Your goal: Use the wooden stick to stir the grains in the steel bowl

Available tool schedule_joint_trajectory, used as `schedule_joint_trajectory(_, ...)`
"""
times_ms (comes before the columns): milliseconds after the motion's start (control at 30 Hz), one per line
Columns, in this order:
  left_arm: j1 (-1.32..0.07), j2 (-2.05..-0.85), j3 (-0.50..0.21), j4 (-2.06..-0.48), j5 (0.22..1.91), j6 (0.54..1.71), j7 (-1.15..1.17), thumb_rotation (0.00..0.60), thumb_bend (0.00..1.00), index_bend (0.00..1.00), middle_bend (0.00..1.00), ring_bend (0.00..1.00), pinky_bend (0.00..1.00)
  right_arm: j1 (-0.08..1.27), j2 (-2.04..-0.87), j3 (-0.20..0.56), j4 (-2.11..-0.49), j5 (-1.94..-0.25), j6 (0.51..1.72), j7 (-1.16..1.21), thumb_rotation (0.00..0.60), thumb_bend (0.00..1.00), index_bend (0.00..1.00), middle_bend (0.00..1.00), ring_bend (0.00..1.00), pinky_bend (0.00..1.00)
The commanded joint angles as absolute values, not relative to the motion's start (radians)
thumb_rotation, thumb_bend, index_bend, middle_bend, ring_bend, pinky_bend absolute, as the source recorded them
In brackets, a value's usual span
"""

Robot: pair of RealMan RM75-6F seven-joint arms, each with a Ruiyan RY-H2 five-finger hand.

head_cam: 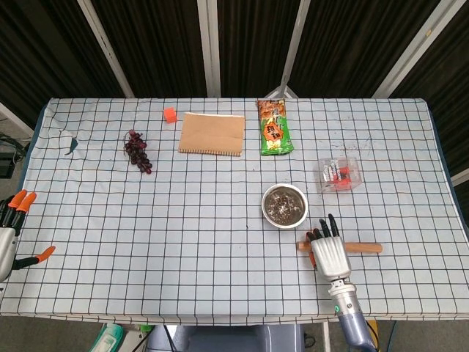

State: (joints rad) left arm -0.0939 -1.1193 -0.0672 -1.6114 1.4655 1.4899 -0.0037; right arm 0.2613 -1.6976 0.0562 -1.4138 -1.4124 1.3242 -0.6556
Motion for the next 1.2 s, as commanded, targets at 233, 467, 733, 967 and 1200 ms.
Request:
schedule_joint_trajectory(233,-0.094,-1.12,-0.067,-1.612,1.465,1.491,-0.002,0.6,0.06,0.0,0.0,0.0,0.0,0.254,-1.698,0.054,-1.405,-1.404,1.331,-0.652,0.6,0.38,0.47,0.44,0.18,0.0)
schedule_joint_trajectory(467,-0.094,-1.119,-0.068,-1.613,1.463,1.489,-0.001,0.6,0.06,0.0,0.0,0.0,0.0,0.252,-1.702,0.056,-1.393,-1.395,1.33,-0.643,0.6,0.39,0.52,0.49,0.22,0.0)
schedule_joint_trajectory(733,-0.094,-1.119,-0.068,-1.614,1.463,1.489,-0.003,0.6,0.06,0.0,0.0,0.0,0.0,0.254,-1.7,0.05,-1.392,-1.404,1.33,-0.635,0.6,0.44,0.61,0.56,0.26,0.0)
schedule_joint_trajectory(967,-0.094,-1.119,-0.068,-1.614,1.463,1.49,-0.004,0.6,0.06,0.0,0.0,0.0,0.0,0.255,-1.693,0.047,-1.398,-1.408,1.331,-0.639,0.6,0.55,0.69,0.61,0.28,0.0)
schedule_joint_trajectory(1200,-0.094,-1.119,-0.068,-1.615,1.462,1.489,-0.005,0.6,0.06,0.0,0.0,0.0,0.0,0.257,-1.668,0.05,-1.409,-1.435,1.35,-0.605,0.6,0.62,0.73,0.63,0.3,0.0)
